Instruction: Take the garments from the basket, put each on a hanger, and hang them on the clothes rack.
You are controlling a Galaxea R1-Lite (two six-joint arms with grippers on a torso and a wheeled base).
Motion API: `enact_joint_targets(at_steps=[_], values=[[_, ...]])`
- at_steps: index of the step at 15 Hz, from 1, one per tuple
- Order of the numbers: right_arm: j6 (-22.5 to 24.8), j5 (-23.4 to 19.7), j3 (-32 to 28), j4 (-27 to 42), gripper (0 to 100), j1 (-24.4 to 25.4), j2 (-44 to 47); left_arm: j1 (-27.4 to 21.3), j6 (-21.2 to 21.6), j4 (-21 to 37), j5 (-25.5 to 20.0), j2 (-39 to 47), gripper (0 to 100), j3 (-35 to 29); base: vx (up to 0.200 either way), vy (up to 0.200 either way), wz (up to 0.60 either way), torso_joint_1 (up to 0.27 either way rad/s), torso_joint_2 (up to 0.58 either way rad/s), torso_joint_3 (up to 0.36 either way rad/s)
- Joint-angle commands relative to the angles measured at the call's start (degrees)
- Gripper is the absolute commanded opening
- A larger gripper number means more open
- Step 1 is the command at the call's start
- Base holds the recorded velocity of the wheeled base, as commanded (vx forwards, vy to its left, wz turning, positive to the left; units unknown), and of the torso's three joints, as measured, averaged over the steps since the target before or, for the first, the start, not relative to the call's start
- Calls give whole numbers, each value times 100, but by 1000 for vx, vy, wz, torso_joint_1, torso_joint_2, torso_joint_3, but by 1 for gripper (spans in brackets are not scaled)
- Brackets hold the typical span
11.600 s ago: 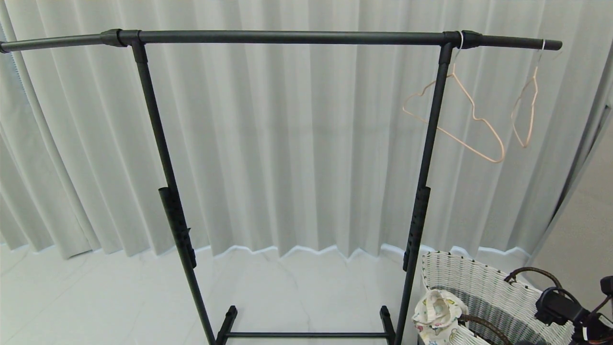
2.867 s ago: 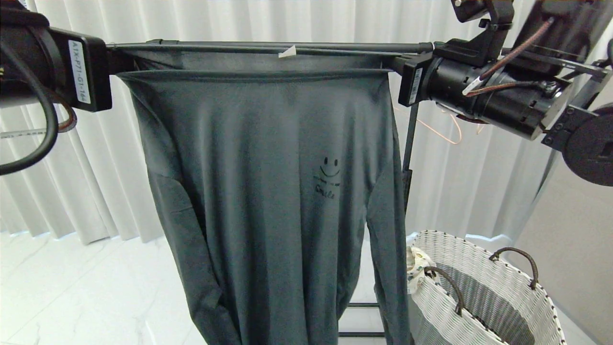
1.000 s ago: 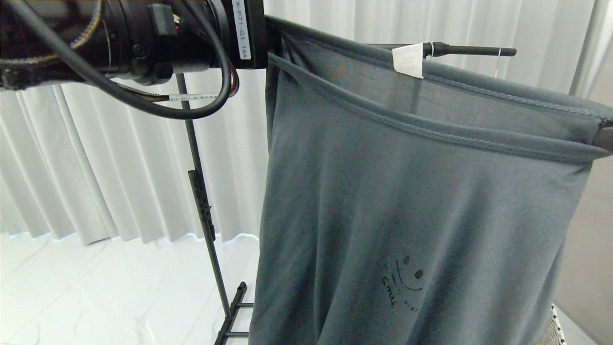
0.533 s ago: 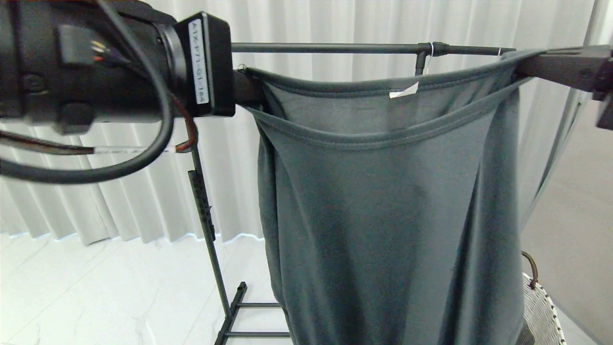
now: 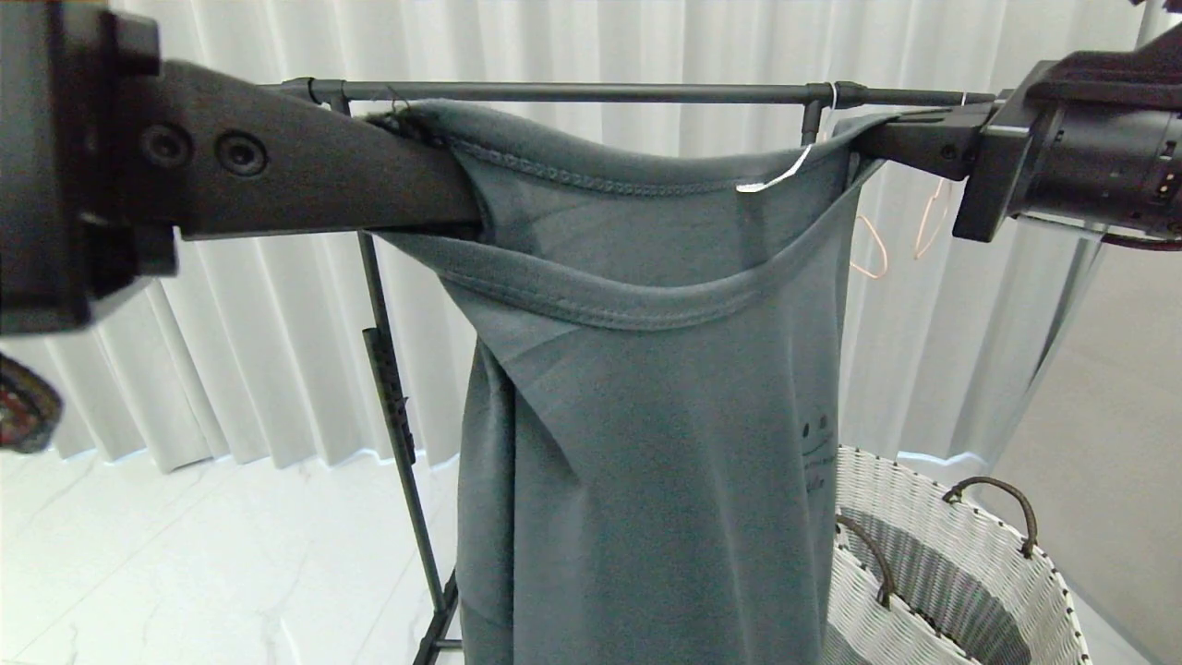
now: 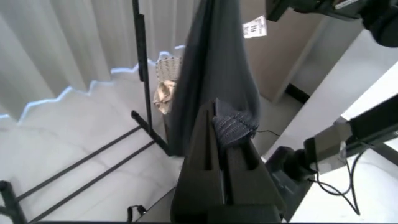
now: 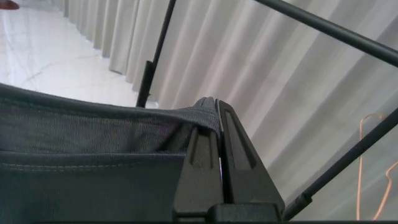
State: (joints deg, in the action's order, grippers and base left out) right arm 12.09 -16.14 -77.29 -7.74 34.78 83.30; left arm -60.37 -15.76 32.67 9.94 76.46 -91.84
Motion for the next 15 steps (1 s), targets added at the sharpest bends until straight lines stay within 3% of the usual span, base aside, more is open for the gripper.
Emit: enact_joint_targets(at_steps=[1,4,6,9,12,15], values=[[4,14,21,27,0,-33,2,-45,3,2,8,-8,0,0,0,0,0,0,0,0],[4,58,-14,466,0,-393,-253,-1,249,2,52,1,0,0,0,0,0,0,0,0],[-14,14,-173,1126,0,-753,-631,675,1242,-191,79,176,0,-35,0,0,0,0,0,0],[-207,-91,-612,1732,0,-815,-903,1361,1831,-1413,79,651,0,-132,0,0,0,0,0,0],[-207,-100,-1034,2136,0,-815,-903,1370,1910,-1518,61,923,0,-624,0,0,0,0,0,0],[-216,-109,-577,2216,0,-806,-1114,1247,1884,-1518,79,818,0,-158,0,0,0,0,0,0]])
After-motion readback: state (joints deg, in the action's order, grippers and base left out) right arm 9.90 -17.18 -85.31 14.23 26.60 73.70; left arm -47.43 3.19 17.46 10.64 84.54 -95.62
